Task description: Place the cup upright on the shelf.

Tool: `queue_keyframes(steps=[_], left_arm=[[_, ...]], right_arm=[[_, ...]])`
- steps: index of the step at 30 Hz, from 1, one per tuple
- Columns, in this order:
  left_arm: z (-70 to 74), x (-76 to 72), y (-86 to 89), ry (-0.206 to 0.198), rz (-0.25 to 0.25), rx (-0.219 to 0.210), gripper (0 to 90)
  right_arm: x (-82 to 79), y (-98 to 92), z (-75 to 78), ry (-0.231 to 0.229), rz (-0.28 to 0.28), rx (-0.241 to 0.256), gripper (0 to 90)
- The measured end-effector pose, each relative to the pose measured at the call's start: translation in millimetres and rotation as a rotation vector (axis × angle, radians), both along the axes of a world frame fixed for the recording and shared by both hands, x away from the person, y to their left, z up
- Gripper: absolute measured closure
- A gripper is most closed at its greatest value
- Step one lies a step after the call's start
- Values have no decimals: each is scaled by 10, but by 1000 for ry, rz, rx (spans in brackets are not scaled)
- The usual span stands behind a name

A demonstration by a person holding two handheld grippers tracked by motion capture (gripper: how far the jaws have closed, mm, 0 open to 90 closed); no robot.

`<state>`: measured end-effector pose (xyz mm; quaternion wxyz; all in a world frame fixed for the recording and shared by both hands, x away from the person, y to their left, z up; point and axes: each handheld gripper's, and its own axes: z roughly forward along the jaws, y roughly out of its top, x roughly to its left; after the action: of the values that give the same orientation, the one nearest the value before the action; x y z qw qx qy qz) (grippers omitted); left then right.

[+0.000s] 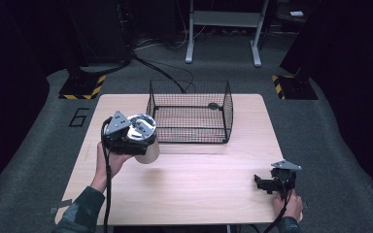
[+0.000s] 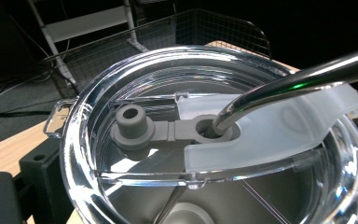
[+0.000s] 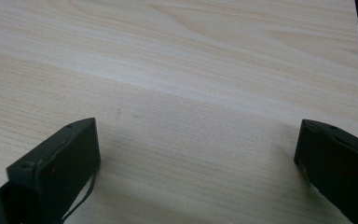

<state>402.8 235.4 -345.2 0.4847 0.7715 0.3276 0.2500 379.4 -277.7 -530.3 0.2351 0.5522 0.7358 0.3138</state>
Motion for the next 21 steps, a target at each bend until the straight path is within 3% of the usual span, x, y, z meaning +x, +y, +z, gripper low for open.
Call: queue_keyframes(steps=[21], left_arm=[[141,127,-223,7,-32,-23,39]], right_arm=[[0,0,0,0,0,0,0]])
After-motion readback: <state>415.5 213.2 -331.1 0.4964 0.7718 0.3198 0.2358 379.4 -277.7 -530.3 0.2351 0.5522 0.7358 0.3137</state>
